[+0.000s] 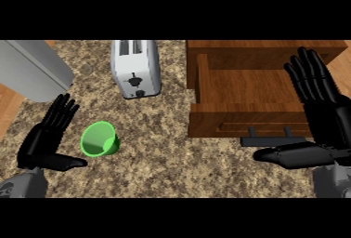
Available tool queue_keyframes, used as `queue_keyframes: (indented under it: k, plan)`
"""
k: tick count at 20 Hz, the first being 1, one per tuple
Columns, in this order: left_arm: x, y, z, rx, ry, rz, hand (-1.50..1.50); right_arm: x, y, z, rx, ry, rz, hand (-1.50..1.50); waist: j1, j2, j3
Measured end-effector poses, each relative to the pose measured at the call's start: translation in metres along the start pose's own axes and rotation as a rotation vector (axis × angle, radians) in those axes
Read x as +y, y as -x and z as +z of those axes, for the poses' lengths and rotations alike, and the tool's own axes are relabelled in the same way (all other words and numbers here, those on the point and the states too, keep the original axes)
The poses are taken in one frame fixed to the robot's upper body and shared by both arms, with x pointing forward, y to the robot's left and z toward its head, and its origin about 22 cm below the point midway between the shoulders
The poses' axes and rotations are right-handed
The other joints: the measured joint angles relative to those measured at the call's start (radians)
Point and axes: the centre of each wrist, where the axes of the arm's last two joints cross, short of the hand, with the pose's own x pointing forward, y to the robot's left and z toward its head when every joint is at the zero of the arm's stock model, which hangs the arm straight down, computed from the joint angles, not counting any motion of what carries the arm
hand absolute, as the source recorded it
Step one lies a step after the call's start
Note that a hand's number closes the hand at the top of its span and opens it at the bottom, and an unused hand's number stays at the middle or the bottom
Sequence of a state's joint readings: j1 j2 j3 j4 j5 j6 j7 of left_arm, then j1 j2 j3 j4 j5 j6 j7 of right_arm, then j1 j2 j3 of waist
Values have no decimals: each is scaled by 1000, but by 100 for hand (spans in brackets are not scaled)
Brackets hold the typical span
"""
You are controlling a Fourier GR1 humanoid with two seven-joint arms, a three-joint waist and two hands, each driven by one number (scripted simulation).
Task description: Pick up the cup, place it into the drawer and close the drawer
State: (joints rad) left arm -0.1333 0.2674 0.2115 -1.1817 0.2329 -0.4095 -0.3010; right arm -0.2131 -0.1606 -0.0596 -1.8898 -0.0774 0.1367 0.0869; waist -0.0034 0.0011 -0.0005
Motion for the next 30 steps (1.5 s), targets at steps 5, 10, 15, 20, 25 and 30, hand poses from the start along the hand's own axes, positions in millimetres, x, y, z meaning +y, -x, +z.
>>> queue_keyframes:
  k: [5, 10, 15, 20, 25, 30]
  plan:
    - [11, 33, 4, 35, -16, -13, -150, -5, -1, -7, -10, -4, 4, -150, -1, 1, 0]
    - [17, 66, 15, 46, -35, -25, -150, -8, 0, -4, -10, -8, 4, -150, -5, 1, -1]
    - [24, 88, 24, 83, -62, -53, -150, -4, -1, -8, -9, -8, -1, -150, -10, 4, -1]
    - [20, 99, 26, 87, -83, -68, -150, -13, -9, -8, -9, -10, 1, -150, -15, 5, -2]
    - [14, 106, 26, 85, -82, -72, -150, -13, -14, -13, -14, -19, 3, -150, -21, 8, -3]
    - [7, 108, 19, 69, -80, -67, -150, -11, -8, -15, -16, -28, -1, -150, -24, 11, -4]
